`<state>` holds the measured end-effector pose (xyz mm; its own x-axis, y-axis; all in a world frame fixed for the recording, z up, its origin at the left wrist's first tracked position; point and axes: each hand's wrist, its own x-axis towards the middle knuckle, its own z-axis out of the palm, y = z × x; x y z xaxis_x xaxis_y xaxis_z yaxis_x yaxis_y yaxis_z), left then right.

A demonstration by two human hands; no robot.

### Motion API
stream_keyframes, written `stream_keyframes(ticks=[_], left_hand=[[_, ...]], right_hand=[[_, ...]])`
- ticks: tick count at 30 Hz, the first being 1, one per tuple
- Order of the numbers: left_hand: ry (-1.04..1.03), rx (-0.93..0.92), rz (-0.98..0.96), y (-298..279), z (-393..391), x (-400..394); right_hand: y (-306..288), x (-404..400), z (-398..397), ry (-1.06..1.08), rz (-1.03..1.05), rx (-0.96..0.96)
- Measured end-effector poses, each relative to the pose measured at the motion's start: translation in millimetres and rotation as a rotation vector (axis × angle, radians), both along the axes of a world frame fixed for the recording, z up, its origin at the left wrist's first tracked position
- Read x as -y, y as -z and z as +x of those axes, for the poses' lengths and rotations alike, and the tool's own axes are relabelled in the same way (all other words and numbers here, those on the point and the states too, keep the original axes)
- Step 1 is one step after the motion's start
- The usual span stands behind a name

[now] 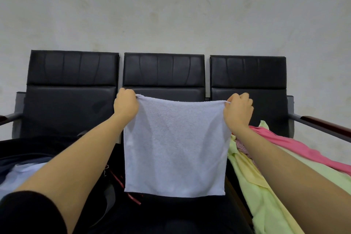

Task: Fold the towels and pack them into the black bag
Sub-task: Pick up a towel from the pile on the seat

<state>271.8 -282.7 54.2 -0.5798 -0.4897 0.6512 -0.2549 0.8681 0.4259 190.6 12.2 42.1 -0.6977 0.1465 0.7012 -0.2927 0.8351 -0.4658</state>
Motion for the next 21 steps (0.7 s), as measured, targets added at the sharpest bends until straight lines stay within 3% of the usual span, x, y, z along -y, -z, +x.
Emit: stream_keyframes(ticks=[3,7,14,21], left_hand=[[-0.101,0.062,-0.094,1,1,1],[-0.141,0.11,-0.186,6,1,5],[-0.096,0.078,-0.163,9,3,6],[-0.075,0.075,-0.157,17,11,5]], right_hand=[[4,1,-4,0.05,0.107,-0.036],[9,0,-9,-0.038,0.171,-0.021],[8,-5,-3,-0.037,0.412,0.074],[9,-7,0,-0.085,0.362,0.055]])
